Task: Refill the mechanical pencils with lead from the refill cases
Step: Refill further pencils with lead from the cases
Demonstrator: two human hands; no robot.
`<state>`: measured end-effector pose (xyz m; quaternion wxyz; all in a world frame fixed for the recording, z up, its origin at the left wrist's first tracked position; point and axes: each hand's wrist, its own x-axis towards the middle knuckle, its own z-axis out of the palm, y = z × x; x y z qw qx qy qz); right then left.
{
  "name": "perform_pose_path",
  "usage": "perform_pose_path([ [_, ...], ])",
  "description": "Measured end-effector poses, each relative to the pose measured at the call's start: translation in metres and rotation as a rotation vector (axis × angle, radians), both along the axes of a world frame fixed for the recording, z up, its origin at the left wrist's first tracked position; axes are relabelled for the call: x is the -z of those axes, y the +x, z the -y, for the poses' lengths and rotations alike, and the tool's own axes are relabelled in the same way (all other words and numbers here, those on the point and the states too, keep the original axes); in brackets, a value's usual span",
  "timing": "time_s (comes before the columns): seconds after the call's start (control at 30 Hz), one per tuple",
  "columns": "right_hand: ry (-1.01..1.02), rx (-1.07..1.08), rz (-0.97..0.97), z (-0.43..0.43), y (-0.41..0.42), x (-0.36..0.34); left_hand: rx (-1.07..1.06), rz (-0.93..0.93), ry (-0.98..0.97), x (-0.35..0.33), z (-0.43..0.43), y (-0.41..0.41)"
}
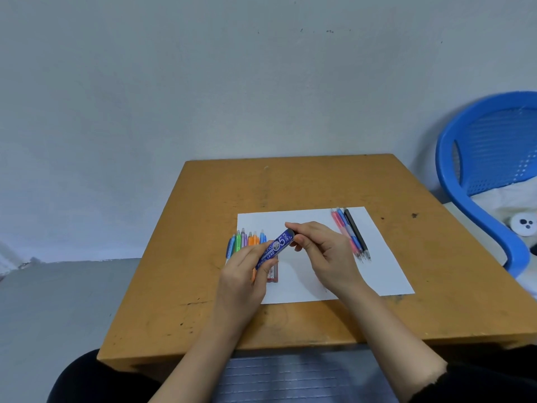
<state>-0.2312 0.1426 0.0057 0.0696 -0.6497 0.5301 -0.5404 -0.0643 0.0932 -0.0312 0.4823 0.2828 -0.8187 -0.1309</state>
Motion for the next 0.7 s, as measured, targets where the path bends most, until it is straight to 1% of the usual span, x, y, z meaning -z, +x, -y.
perform_pose_path([
  [0.13,-0.029,0.014,0.013,0.001,0.001,0.004,0.006,-0.005,0.001,-0.001,0.000,0.000],
  [0.43,-0.079,0.134,0.030,0.005,0.014,0.013,0.000,0.004,-0.005,-0.002,-0.001,0.000],
  [0.7,-0.070,0.192,0.001,0.010,0.016,0.015,-0.002,-0.002,0.012,-0.004,-0.003,0.001],
])
